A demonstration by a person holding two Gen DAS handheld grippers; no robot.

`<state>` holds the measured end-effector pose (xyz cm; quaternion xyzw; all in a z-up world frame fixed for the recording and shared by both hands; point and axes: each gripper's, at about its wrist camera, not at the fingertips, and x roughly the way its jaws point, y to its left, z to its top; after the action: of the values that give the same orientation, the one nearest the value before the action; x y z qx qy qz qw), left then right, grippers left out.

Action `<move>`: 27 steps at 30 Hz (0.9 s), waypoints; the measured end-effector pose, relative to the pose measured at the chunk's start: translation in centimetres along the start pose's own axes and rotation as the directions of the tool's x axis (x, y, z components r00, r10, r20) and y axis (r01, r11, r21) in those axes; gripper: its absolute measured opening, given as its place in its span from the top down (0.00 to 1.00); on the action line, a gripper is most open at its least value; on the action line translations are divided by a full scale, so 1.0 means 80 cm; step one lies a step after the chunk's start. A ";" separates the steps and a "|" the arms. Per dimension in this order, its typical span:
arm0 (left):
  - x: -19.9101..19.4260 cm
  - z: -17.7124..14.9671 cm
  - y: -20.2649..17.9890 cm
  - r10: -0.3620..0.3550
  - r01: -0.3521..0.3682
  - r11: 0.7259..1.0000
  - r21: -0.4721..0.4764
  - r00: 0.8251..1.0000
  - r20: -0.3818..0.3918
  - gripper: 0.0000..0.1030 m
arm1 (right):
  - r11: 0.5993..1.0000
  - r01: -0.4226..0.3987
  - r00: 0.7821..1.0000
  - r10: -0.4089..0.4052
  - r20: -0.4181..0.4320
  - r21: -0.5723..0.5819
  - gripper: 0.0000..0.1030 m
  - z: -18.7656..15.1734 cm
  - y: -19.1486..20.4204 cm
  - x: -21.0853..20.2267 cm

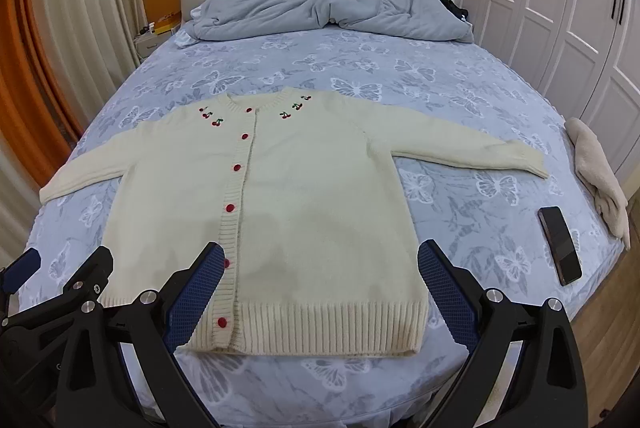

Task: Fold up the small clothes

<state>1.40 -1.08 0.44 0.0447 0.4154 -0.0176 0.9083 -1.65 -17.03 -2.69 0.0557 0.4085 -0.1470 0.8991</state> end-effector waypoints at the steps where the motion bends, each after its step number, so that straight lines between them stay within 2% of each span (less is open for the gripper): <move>1: 0.000 0.001 0.000 -0.001 0.001 1.000 -0.001 1.000 0.000 0.06 | 1.000 0.000 1.000 0.000 0.000 0.000 0.07 0.002 0.000 0.000; 27: -0.004 0.001 0.002 0.013 -0.013 1.000 -0.003 1.000 0.004 0.07 | 1.000 -0.001 1.000 0.001 -0.002 0.007 0.07 -0.005 0.000 0.004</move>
<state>1.25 -0.91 0.76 0.0461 0.4132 -0.0114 0.9094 -1.75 -17.02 -3.21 0.0591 0.4089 -0.1477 0.8986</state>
